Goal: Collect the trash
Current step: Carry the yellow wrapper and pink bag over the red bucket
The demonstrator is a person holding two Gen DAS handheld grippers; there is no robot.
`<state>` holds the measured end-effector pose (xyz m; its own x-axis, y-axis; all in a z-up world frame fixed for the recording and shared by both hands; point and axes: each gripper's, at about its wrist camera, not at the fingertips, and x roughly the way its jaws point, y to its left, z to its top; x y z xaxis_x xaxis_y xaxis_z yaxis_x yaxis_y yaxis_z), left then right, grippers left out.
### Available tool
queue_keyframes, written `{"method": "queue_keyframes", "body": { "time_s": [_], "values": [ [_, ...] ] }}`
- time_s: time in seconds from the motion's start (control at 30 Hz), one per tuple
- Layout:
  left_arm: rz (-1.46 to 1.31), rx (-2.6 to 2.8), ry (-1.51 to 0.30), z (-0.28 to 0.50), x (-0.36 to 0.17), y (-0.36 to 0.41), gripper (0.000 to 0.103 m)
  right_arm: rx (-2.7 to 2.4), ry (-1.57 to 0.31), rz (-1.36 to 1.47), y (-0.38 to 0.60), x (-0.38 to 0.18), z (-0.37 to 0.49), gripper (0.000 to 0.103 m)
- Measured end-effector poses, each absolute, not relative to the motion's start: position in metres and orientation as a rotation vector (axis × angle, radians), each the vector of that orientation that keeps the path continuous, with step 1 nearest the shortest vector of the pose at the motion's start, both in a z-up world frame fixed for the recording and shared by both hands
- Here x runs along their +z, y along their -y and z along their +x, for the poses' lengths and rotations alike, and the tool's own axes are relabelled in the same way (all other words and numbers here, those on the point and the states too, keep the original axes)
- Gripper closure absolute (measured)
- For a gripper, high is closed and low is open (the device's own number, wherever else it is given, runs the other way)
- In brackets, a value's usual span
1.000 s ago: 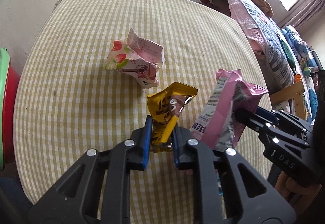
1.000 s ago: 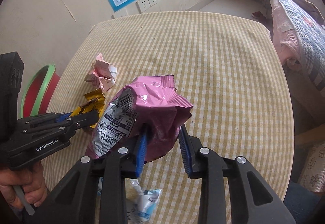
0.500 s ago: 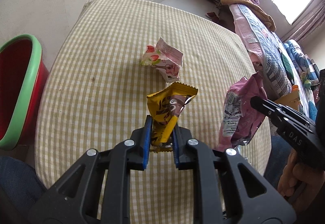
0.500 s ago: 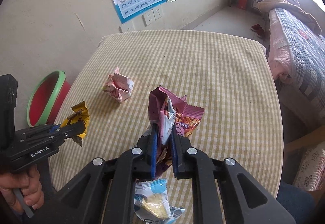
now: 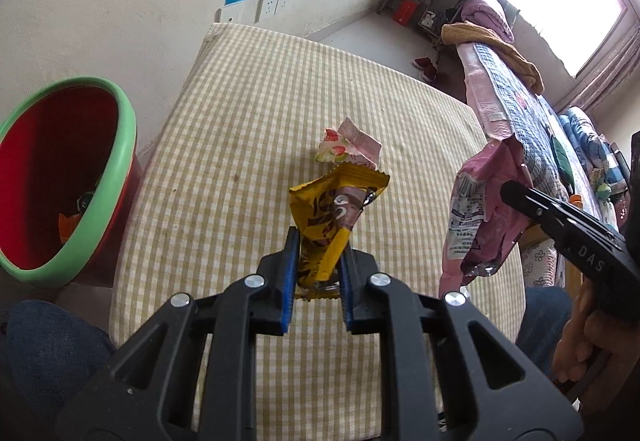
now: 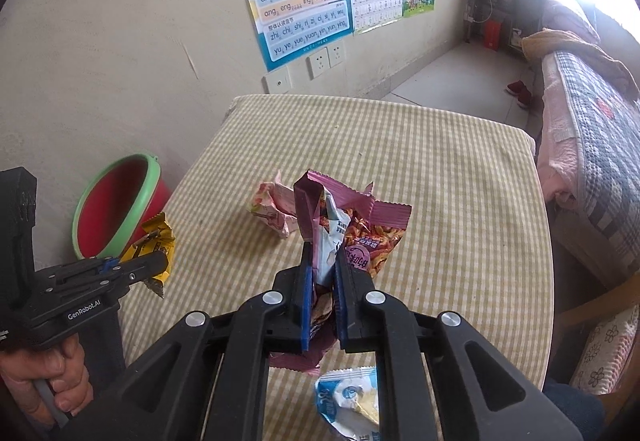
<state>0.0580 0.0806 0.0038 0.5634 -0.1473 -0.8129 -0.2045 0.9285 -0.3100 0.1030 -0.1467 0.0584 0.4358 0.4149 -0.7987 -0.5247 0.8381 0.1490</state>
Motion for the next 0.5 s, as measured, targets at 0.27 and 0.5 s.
{"method": "queue_keyframes", "body": {
  "time_s": [0.27, 0.5],
  "values": [
    [-0.415, 0.085, -0.938, 0.045, 0.014, -0.110, 0.086, 0.646, -0.937, -0.170, 0.113, 0.066, 0.096, 0.094],
    [-0.444, 0.142, -0.909, 0.030, 0.019, -0.142, 0.086, 0.700, -0.926, -0.210, 0.079, 0.068, 0.088, 0.094]
  ]
}}
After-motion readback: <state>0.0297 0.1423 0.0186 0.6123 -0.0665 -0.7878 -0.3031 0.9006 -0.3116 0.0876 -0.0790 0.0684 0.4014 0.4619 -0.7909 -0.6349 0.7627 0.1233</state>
